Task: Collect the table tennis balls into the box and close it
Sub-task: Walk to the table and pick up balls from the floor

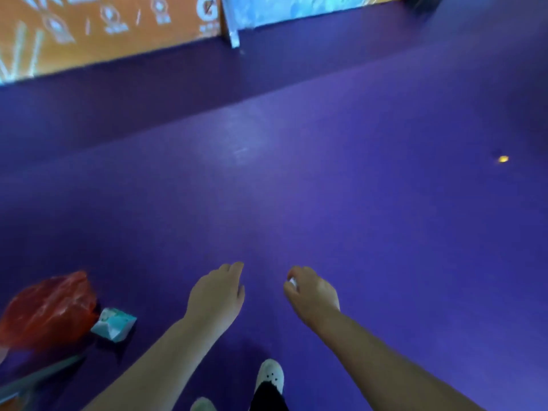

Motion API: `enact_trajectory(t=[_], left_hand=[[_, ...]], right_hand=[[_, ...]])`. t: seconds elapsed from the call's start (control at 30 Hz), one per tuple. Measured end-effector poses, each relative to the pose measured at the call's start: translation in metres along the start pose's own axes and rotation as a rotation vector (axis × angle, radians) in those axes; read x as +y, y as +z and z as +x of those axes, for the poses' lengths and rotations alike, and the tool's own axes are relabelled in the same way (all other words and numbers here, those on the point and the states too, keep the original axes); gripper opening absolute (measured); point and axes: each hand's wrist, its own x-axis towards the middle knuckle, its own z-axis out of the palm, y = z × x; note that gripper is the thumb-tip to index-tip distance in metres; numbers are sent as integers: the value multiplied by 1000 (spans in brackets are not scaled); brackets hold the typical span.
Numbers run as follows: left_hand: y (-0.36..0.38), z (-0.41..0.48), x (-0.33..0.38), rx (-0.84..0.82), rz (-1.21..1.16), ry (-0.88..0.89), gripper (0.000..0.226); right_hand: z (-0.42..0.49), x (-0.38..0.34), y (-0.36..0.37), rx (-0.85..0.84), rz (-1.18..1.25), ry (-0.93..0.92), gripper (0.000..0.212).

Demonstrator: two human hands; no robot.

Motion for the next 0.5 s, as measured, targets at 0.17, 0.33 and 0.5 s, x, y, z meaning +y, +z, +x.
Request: enact_trajectory(t=[0.17,0.33,0.5], left_hand=[[-74,-8,102,9,63,142,33],[-123,1,193,81,84,300,27],[-148,21,282,89,101,451,39]], right_hand=[[-56,36,-118,166,152,94,16],[-97,84,-193,305,215,217,16],[-116,131,-252,412,303,317,18]])
